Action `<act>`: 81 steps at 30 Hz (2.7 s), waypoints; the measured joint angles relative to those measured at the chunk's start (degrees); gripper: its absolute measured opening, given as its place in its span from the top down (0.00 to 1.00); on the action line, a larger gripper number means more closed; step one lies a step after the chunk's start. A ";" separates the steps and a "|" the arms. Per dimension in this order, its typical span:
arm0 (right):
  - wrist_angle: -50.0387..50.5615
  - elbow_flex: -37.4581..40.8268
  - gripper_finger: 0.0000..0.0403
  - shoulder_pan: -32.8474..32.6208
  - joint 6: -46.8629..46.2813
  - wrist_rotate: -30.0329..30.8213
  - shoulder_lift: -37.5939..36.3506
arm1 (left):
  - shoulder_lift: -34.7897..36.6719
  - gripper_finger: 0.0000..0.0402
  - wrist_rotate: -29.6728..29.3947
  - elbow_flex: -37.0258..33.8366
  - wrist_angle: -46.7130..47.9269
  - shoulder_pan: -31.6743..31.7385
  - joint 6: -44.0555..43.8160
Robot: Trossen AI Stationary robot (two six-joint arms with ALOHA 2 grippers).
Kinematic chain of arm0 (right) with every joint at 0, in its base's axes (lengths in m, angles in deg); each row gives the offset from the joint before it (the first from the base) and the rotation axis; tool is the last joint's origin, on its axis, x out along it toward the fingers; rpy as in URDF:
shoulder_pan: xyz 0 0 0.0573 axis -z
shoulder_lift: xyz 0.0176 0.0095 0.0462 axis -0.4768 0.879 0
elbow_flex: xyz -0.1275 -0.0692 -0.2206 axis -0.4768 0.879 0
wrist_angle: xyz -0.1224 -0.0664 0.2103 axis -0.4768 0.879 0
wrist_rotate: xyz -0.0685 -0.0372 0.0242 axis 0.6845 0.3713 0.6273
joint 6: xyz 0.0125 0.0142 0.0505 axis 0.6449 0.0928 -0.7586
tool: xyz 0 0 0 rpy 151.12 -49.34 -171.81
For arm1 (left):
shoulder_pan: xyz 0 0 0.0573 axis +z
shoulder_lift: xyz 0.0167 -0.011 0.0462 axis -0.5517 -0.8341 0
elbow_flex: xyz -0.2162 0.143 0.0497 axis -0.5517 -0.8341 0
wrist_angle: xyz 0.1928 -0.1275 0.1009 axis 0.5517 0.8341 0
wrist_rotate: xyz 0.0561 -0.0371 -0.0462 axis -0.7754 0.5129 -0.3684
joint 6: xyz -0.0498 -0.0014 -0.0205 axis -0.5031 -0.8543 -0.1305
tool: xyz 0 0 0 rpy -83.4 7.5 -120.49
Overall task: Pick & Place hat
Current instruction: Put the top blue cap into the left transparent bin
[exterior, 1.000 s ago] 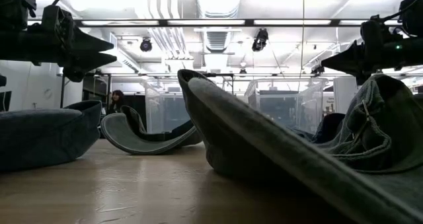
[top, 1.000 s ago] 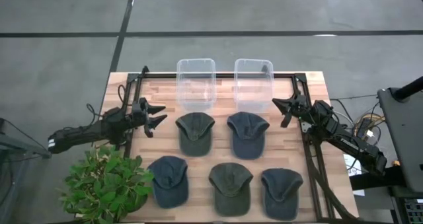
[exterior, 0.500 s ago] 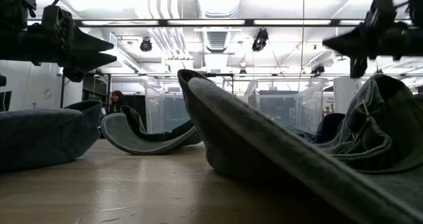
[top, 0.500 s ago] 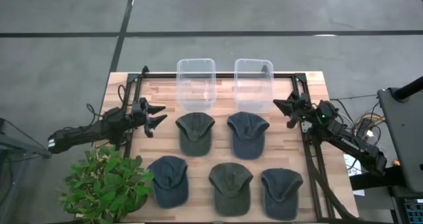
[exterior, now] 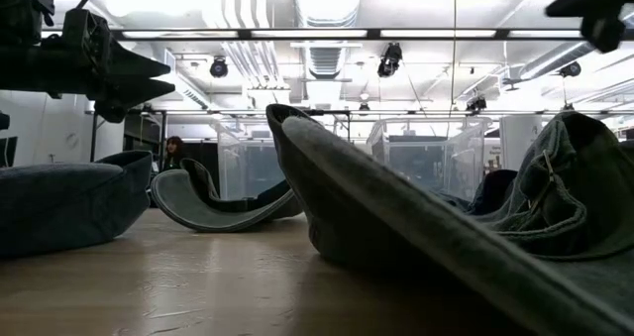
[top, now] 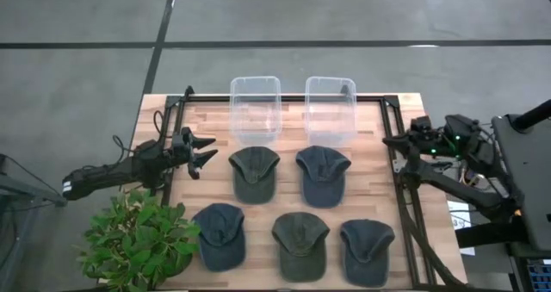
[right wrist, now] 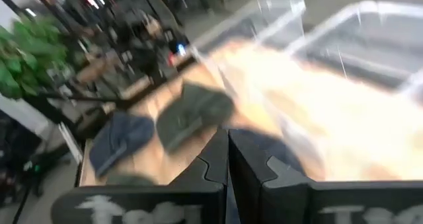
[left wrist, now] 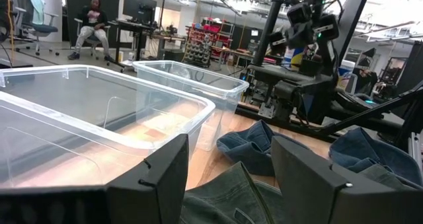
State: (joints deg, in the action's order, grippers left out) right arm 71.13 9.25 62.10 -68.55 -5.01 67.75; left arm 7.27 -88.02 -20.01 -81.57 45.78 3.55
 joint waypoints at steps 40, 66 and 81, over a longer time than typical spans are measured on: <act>13.50 -15.39 0.98 -23.47 -9.92 1.41 35.23 | 0.00 0.48 0.00 0.00 0.17 0.00 0.54; 13.85 -9.38 0.98 -55.04 -42.03 22.02 52.33 | 0.00 0.48 0.04 0.07 1.95 -0.01 0.58; 4.22 -2.92 0.96 -54.99 -49.15 28.42 51.90 | 0.00 0.48 0.02 0.07 1.79 -0.02 0.56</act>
State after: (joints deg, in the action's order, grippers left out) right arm 75.35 6.33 7.11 -117.70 23.41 119.65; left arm 7.27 -88.00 -19.94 -79.78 45.76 4.11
